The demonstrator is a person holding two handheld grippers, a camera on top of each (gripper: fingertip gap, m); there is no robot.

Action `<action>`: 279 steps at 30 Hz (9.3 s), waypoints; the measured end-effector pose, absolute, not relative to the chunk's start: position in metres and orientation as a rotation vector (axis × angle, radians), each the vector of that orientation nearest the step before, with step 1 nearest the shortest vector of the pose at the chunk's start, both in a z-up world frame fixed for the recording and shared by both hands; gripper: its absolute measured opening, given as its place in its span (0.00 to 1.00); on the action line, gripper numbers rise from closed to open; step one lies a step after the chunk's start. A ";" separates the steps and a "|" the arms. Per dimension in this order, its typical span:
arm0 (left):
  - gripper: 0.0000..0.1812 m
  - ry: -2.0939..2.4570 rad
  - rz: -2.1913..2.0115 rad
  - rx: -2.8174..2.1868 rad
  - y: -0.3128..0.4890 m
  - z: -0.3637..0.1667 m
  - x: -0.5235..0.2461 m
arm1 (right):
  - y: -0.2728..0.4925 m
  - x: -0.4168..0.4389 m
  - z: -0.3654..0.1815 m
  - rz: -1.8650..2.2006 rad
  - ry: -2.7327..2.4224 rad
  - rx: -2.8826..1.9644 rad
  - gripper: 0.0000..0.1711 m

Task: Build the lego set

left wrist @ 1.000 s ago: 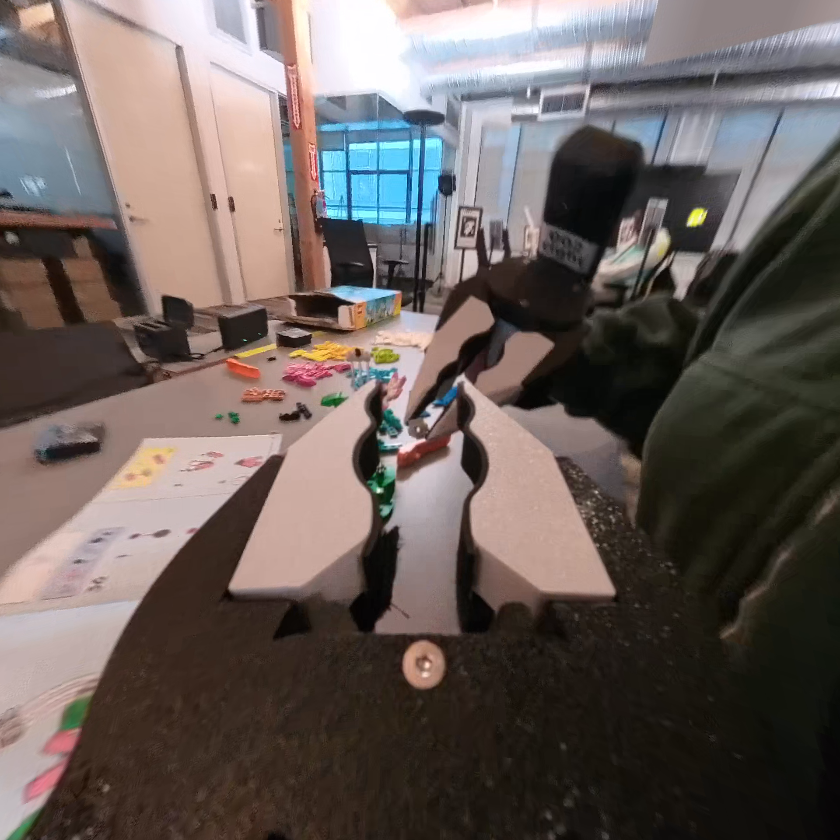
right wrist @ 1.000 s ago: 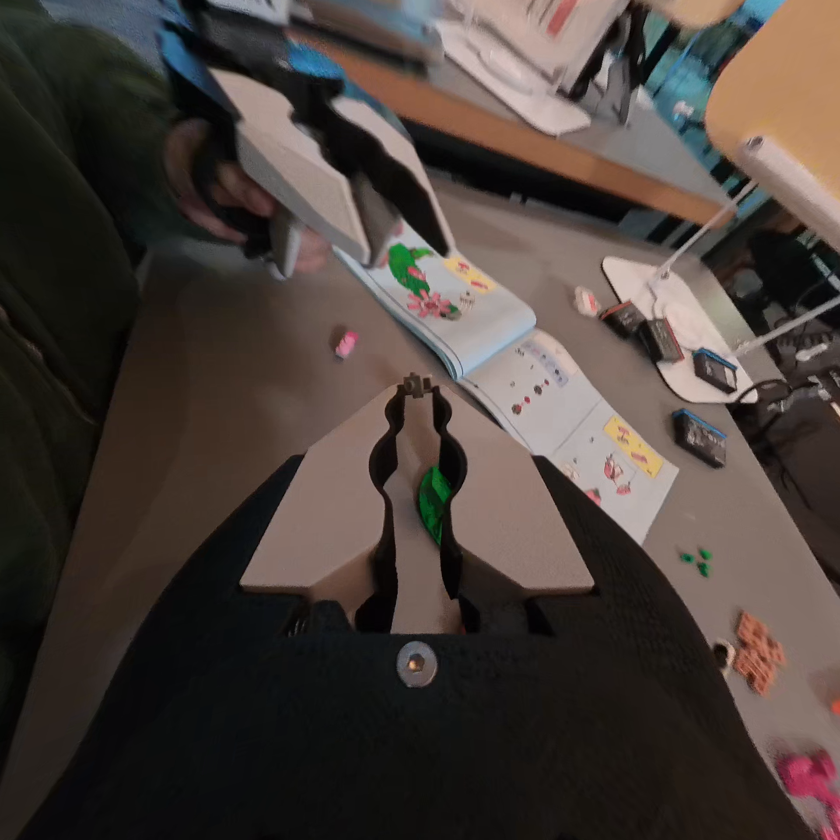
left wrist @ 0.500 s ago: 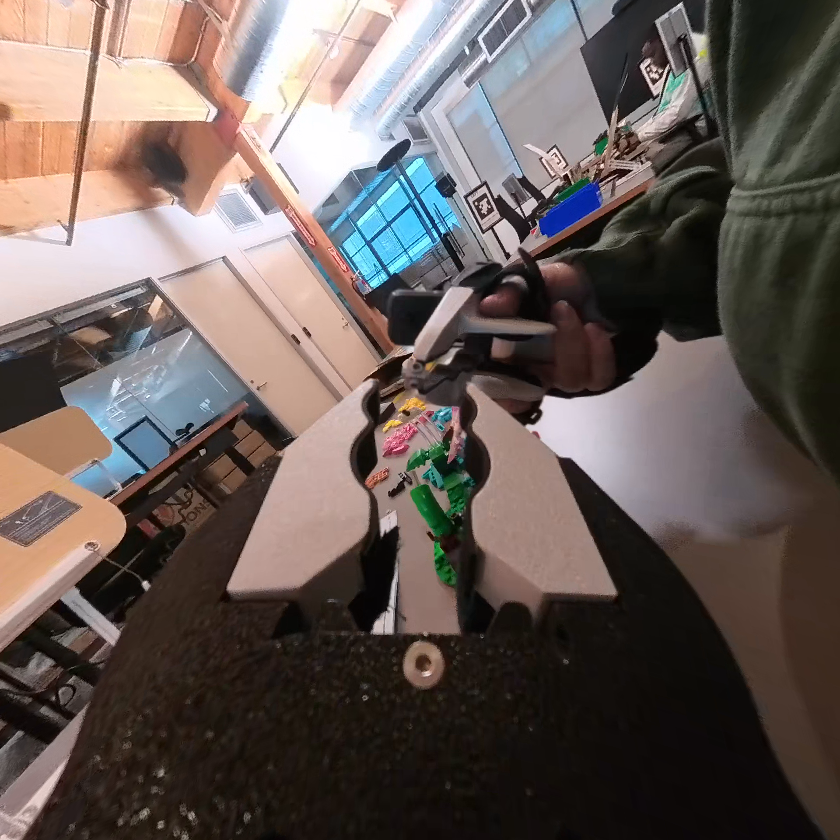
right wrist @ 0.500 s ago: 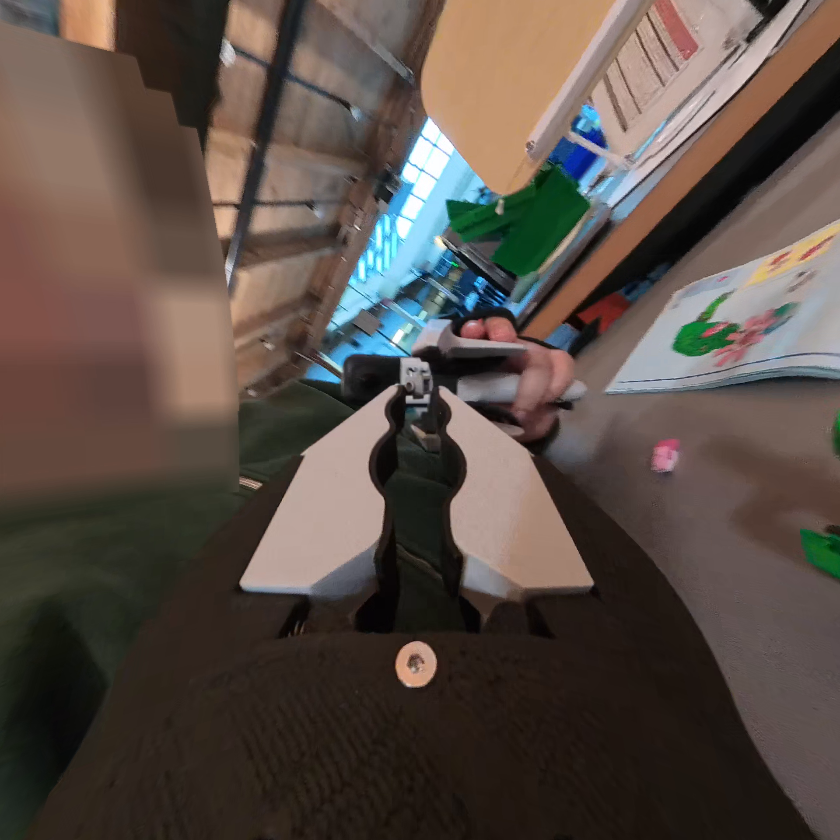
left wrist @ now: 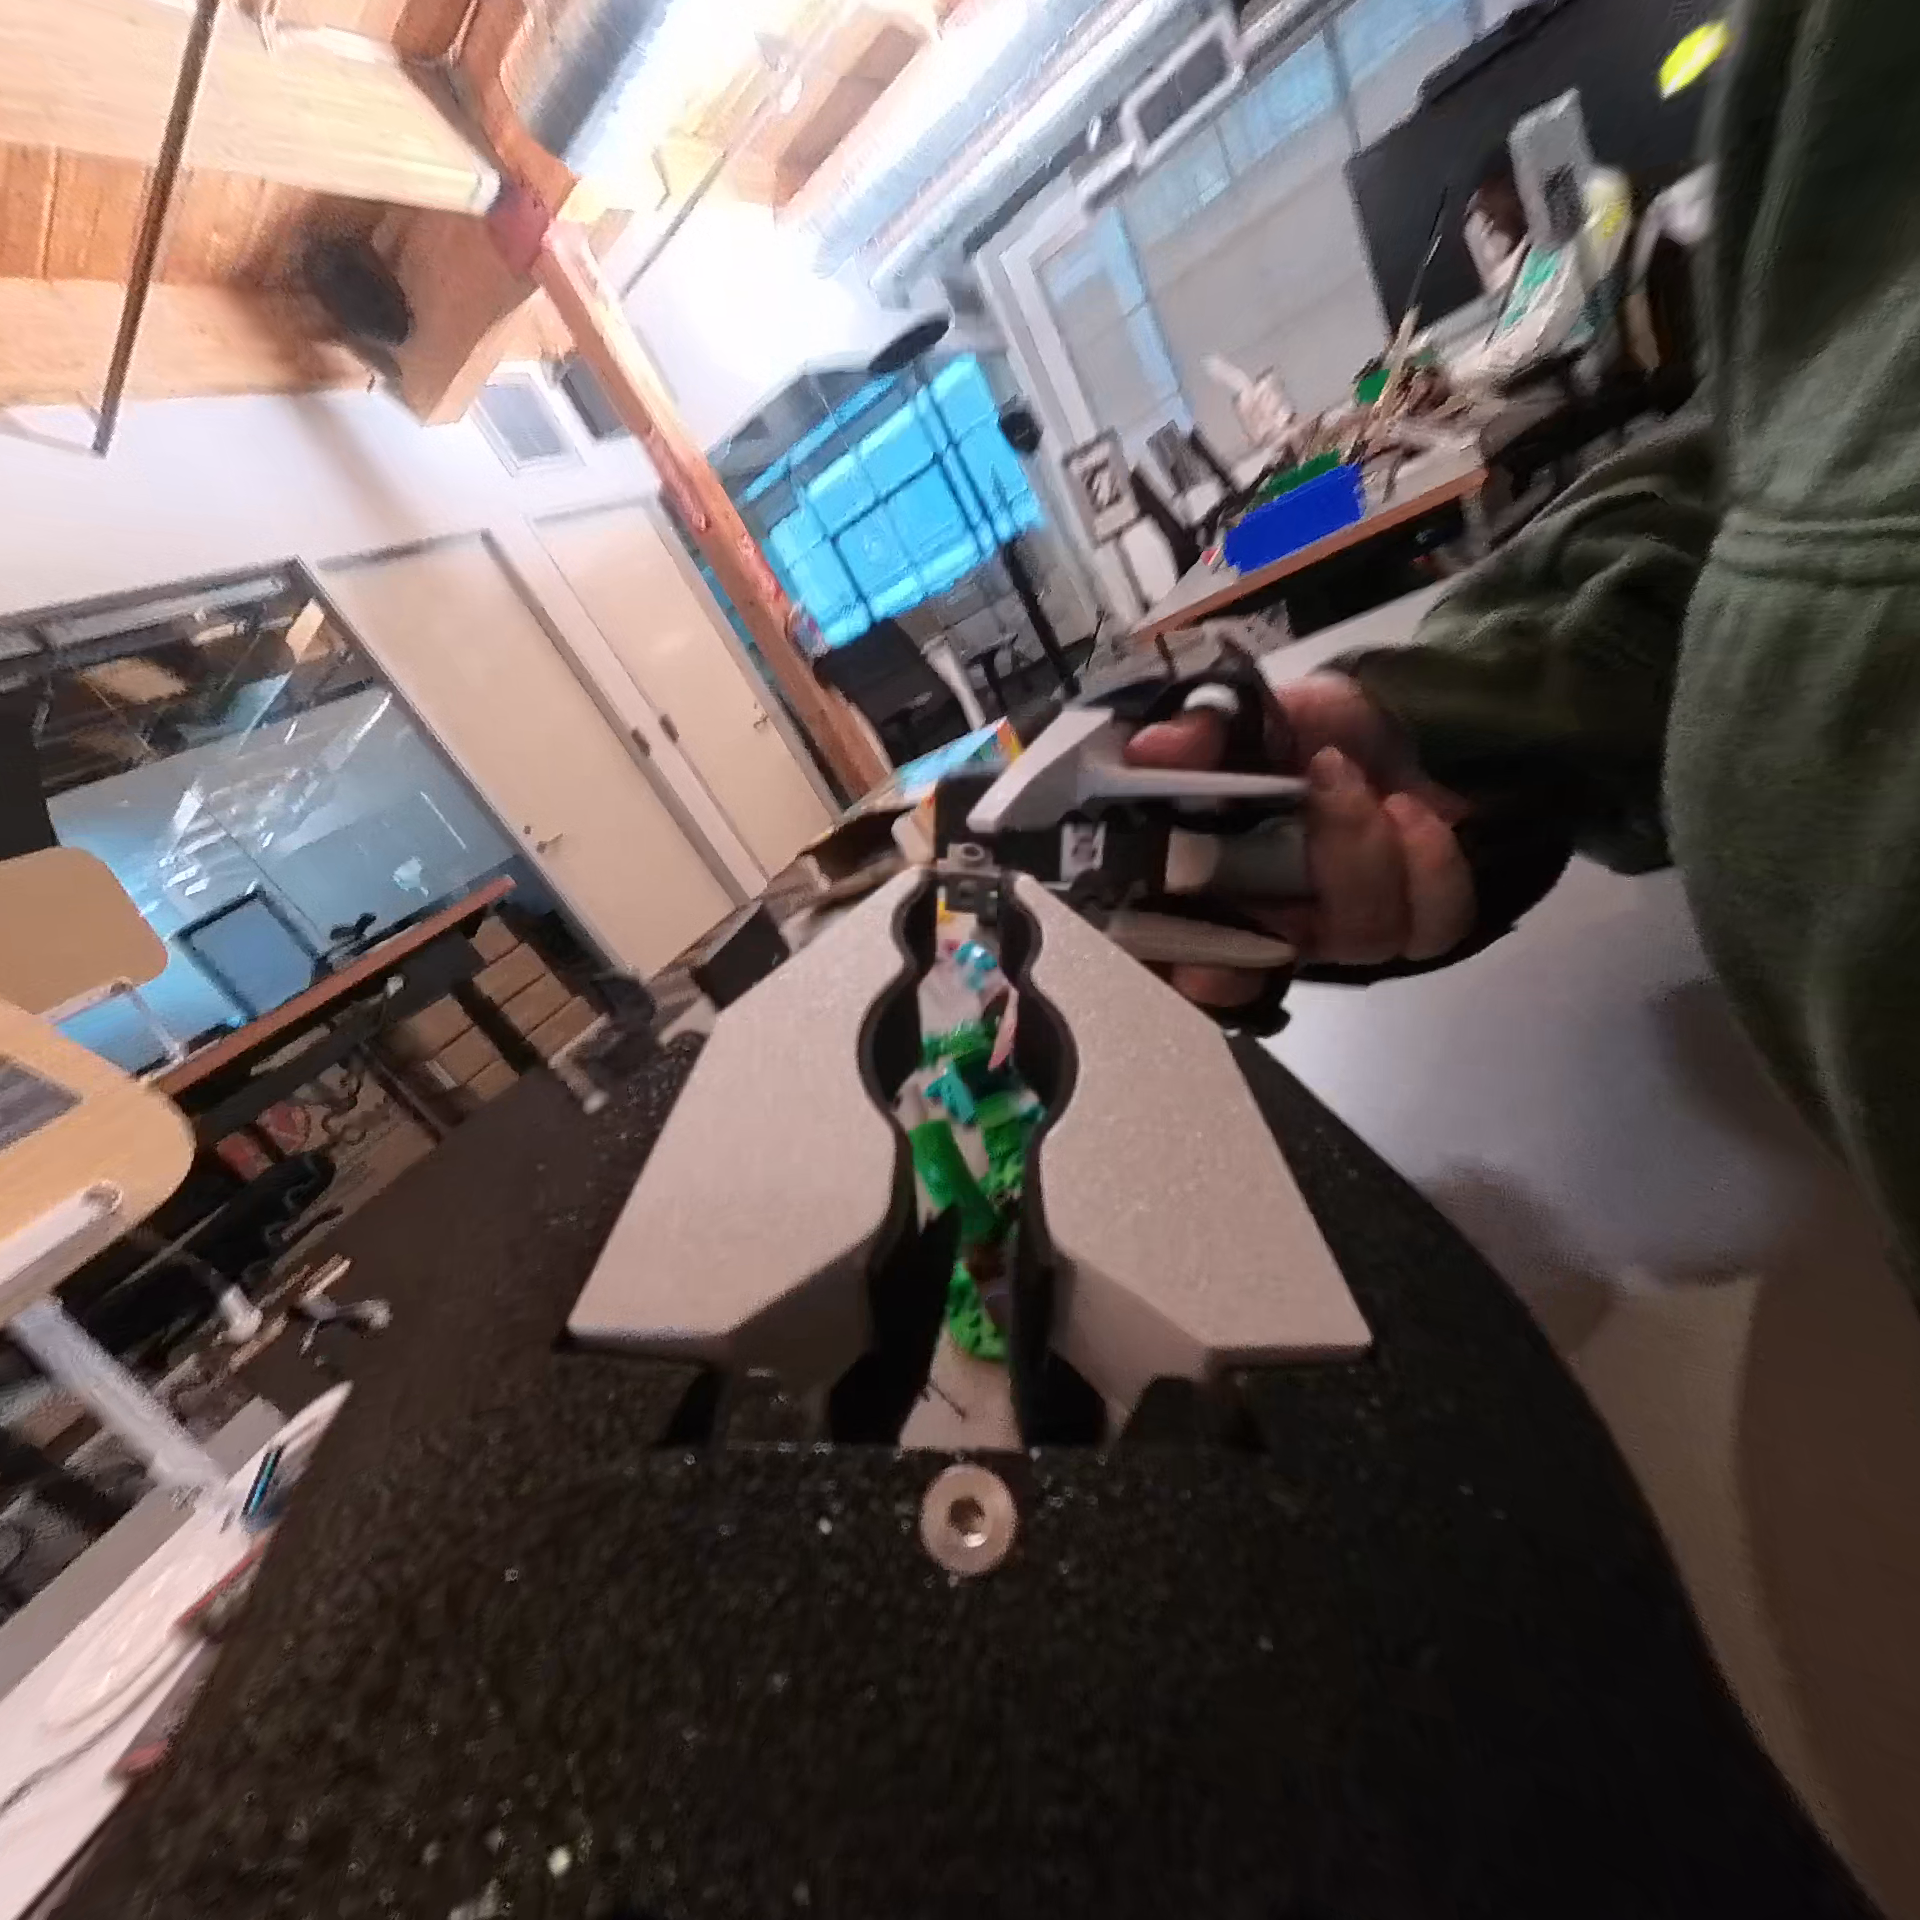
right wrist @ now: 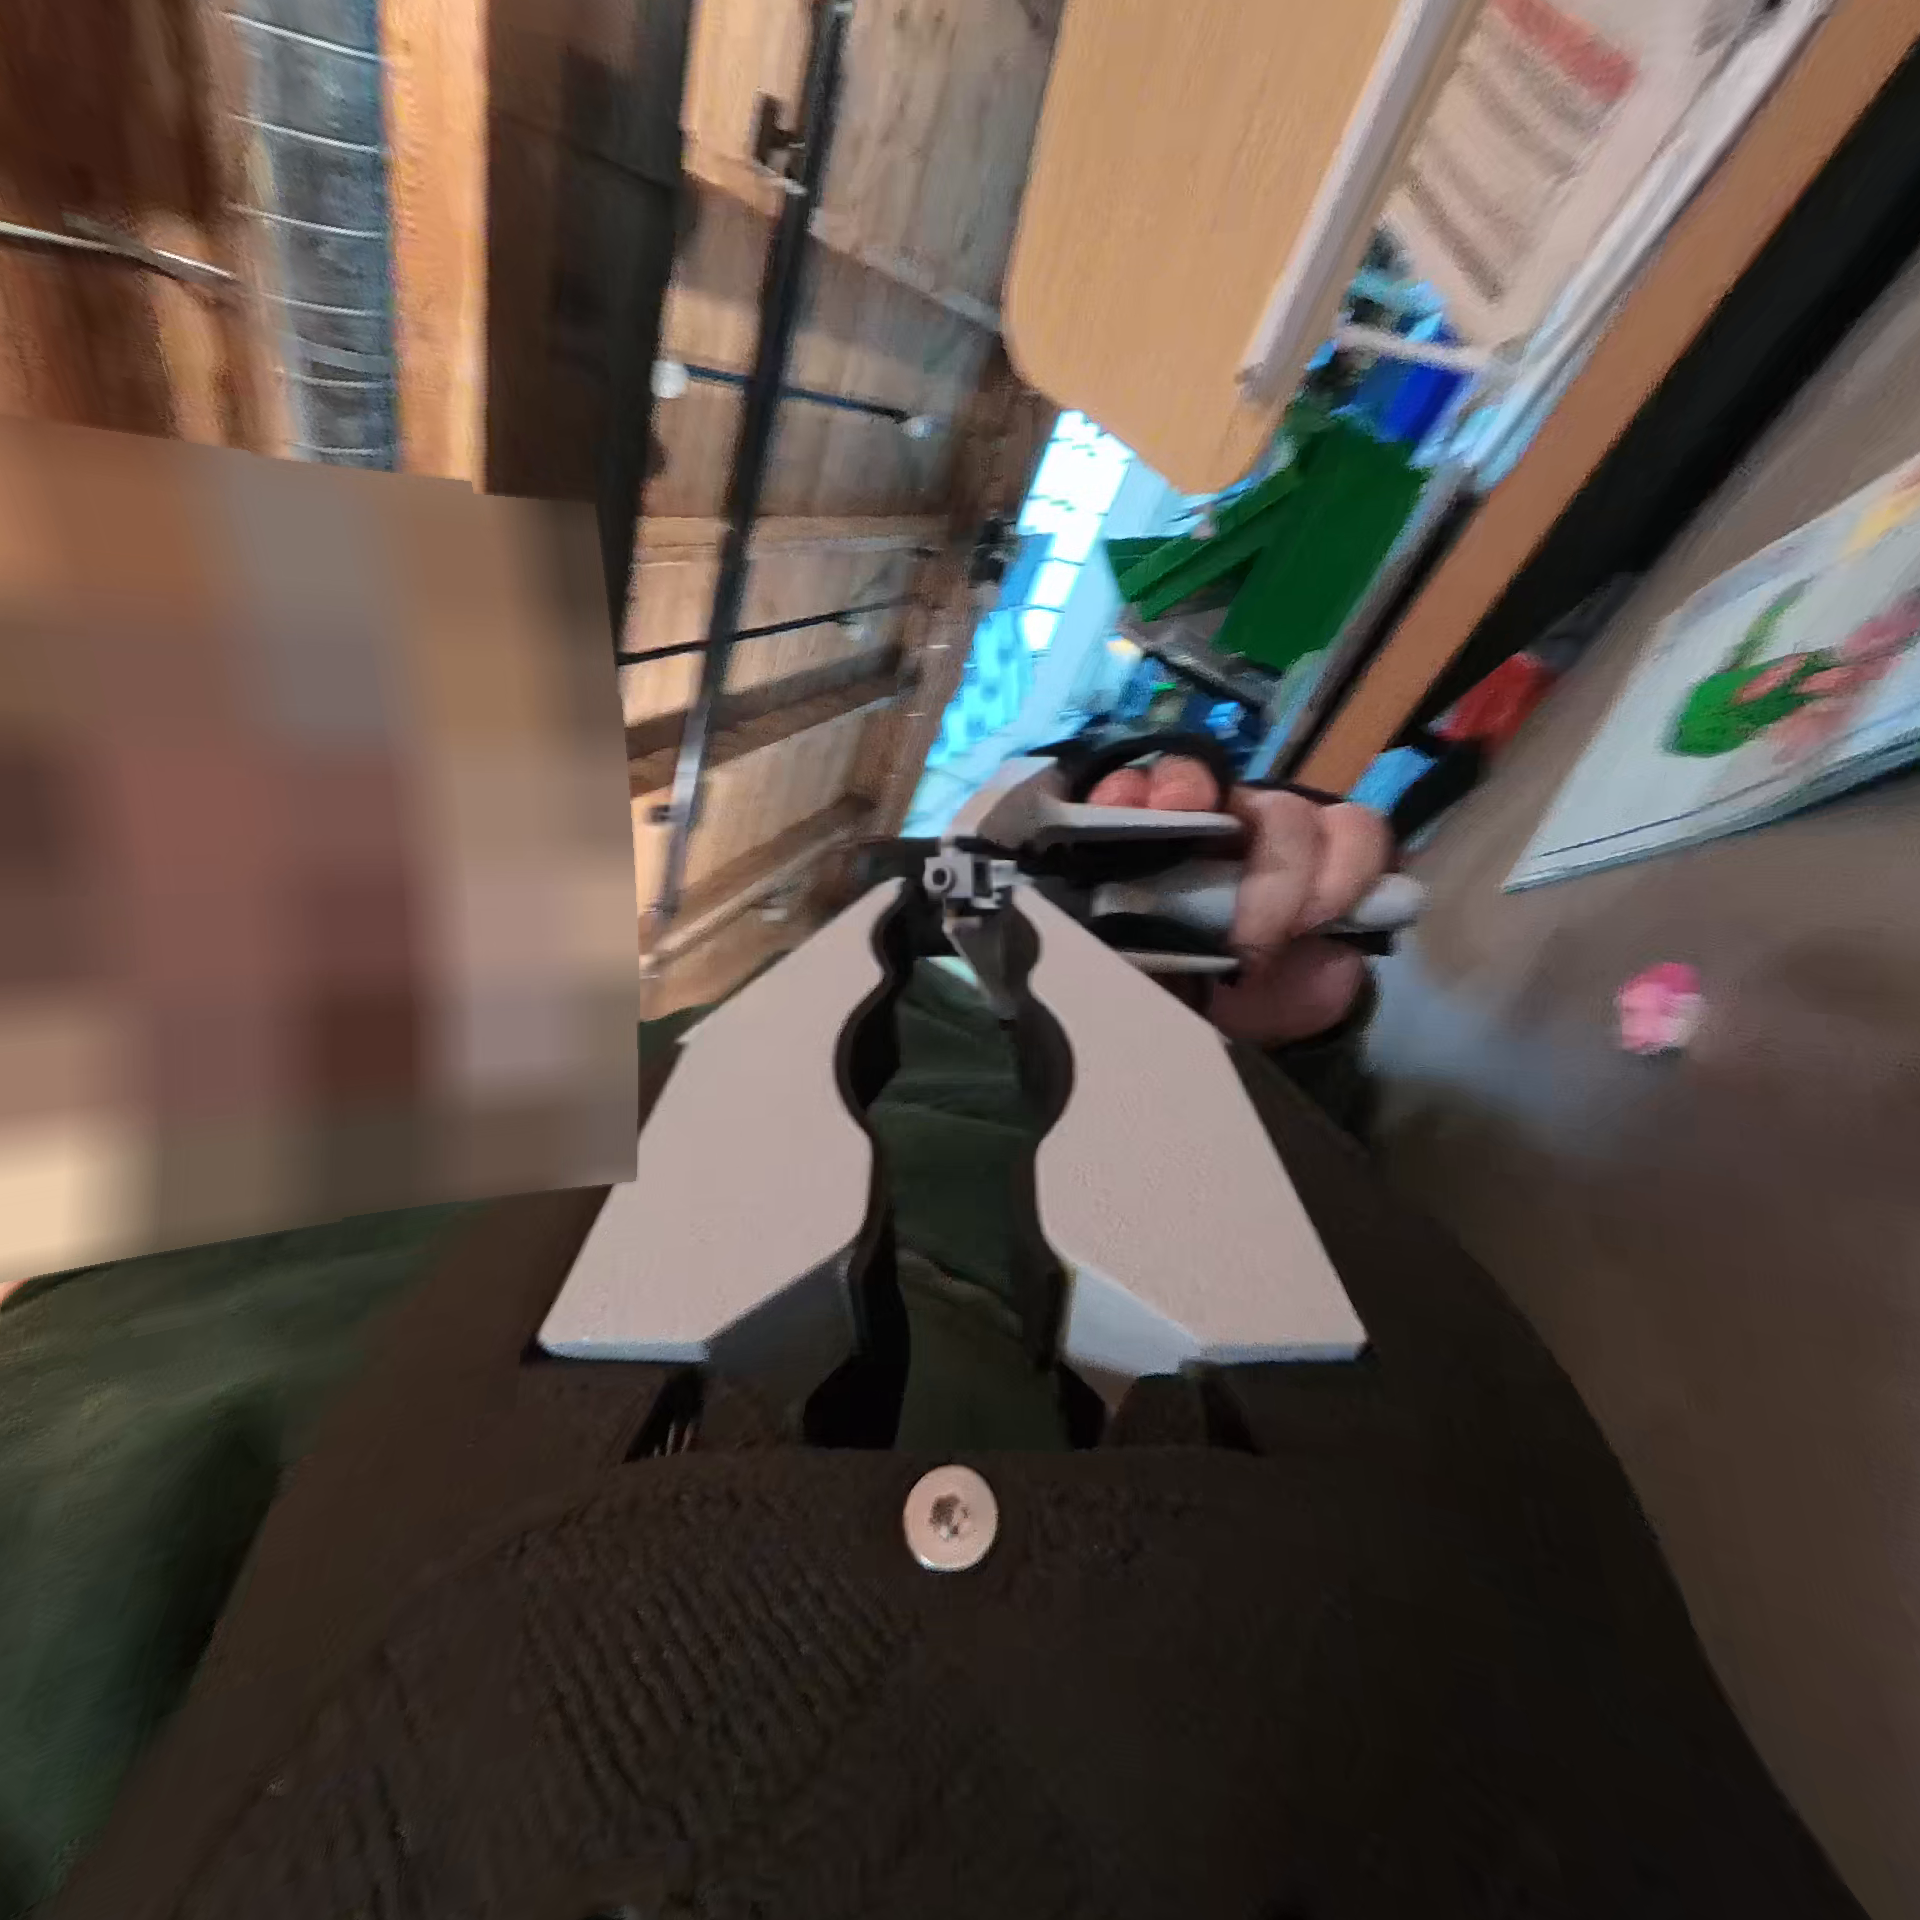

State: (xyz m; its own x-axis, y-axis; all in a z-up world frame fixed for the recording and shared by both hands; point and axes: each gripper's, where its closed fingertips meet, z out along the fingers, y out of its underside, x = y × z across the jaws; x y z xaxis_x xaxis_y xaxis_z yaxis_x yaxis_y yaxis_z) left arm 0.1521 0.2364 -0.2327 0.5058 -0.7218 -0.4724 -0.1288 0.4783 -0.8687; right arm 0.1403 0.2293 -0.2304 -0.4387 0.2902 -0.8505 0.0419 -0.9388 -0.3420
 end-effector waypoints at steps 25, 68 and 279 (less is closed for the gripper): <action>0.05 1.133 0.036 -1.346 0.274 -0.285 0.141 | 0.273 0.135 -0.276 1.109 -0.938 -1.814 0.05; 0.04 0.754 -0.577 -1.074 0.261 -0.255 0.145 | 0.338 0.266 -0.227 0.878 -0.755 -1.620 0.07; 0.05 0.762 -0.605 -1.000 0.231 -0.239 0.146 | 0.249 0.273 -0.389 0.650 -1.298 -1.995 0.06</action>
